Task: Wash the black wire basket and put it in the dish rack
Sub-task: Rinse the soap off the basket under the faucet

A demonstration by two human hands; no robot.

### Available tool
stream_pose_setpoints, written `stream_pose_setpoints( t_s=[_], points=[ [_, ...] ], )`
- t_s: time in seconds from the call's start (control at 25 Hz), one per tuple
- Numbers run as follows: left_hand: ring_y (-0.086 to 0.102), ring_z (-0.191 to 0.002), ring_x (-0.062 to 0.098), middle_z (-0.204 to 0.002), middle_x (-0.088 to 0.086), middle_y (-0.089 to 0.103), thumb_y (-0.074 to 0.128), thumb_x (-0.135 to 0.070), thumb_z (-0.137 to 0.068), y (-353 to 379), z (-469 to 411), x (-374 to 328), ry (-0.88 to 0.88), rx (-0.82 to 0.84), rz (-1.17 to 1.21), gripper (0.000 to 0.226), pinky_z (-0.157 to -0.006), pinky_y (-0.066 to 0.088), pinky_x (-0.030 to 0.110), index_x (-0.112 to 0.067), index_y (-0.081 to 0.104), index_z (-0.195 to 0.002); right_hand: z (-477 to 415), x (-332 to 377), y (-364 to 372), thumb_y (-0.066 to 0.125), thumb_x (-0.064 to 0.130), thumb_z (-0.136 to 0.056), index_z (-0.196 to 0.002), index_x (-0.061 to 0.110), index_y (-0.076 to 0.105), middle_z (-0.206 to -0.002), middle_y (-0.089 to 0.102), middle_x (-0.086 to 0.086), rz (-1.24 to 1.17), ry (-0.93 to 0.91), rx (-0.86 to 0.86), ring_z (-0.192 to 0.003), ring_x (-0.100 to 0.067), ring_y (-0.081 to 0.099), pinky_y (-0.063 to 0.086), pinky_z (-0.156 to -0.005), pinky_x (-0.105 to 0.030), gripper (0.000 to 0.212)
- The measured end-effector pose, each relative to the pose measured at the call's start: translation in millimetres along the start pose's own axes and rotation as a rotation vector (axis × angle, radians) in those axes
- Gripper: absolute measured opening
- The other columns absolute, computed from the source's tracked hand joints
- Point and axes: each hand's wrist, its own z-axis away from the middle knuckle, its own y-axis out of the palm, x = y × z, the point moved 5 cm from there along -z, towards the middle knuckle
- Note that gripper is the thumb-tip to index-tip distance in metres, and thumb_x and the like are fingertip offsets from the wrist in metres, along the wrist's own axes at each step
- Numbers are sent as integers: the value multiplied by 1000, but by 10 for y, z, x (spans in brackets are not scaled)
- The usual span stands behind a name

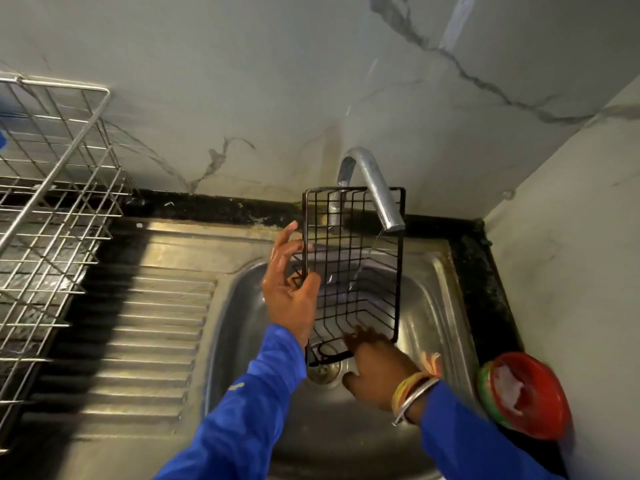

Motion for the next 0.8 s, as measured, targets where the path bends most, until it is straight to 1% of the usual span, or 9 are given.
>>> stream_pose_setpoints(
  t_s=[0.12, 0.2, 0.28, 0.4, 0.52, 0.56, 0.64, 0.72, 0.8],
  points=[
    [56, -127, 9, -147, -2, 52, 64, 11, -76, -98, 142, 173, -71, -52, -68, 39, -86, 59, 27, -7, 66, -111, -220, -49, -43, 57, 16, -90, -111, 29, 68, -120, 64, 5, -467, 42, 134, -114, -12, 57, 43, -103, -29, 27],
    [54, -131, 16, -141, -8, 55, 66, -12, -73, -188, 243, 202, -129, -81, -90, 37, -102, 54, 44, -18, 68, -110, -412, -310, -100, 55, 12, -93, -81, 29, 65, -92, 64, 6, -585, 163, 96, -94, -14, 58, 47, -86, -25, 23],
    [52, -131, 10, -138, -8, 56, 62, -15, -71, -209, 329, 173, -136, -85, -155, 35, -110, 47, 42, -18, 69, -106, -551, -451, -98, 50, 7, -93, -70, 21, 58, -77, 58, -2, -669, 317, 181, -72, -18, 55, 46, -68, -28, 28],
    [48, -127, -3, -135, -6, 55, 61, -9, -68, -184, 431, 80, -62, -61, -281, 33, -107, 43, 19, -16, 68, -100, -684, -360, -377, 48, 10, -95, -76, 11, 58, -75, 61, -7, -775, 408, 123, -59, -16, 57, 48, -53, -25, 22],
    [48, -127, -3, -134, -4, 55, 65, -14, -67, -205, 466, 10, -20, -31, -362, 35, -102, 41, 12, -25, 67, -101, -892, -338, -836, 50, 13, -96, -92, 3, 65, -93, 69, -12, -1036, 342, -257, -73, -19, 65, 56, -71, -31, 18],
    [48, -126, -3, -133, -4, 55, 65, -19, -67, -238, 464, -8, -25, -51, -373, 35, -102, 42, 14, -28, 67, -101, -895, -311, -843, 50, 12, -97, -105, 0, 64, -102, 69, -14, -1222, 359, -278, -80, -21, 67, 56, -74, -32, 20],
    [50, -125, 1, -133, -4, 55, 63, -28, -65, -325, 433, -48, -31, -110, -376, 35, -101, 43, 20, -32, 66, -100, -791, -254, -633, 53, 11, -96, -118, 1, 60, -113, 68, -16, -1460, 333, -110, -94, -24, 69, 56, -80, -34, 25],
    [51, -124, 9, -134, -3, 55, 65, -26, -65, -401, 399, -63, -55, -152, -391, 35, -100, 45, 27, -35, 65, -99, -591, -215, -351, 58, 10, -93, -117, 5, 62, -110, 71, -12, -1360, 360, 123, -95, -26, 70, 57, -81, -35, 25],
    [52, -122, 8, -133, -3, 53, 66, -21, -66, -408, 405, -69, -103, -145, -386, 36, -97, 50, 30, -37, 64, -98, -542, -248, -315, 64, 8, -89, -110, 3, 64, -100, 72, -14, -1170, 372, 28, -76, -22, 71, 57, -61, -24, 21]
  ],
)
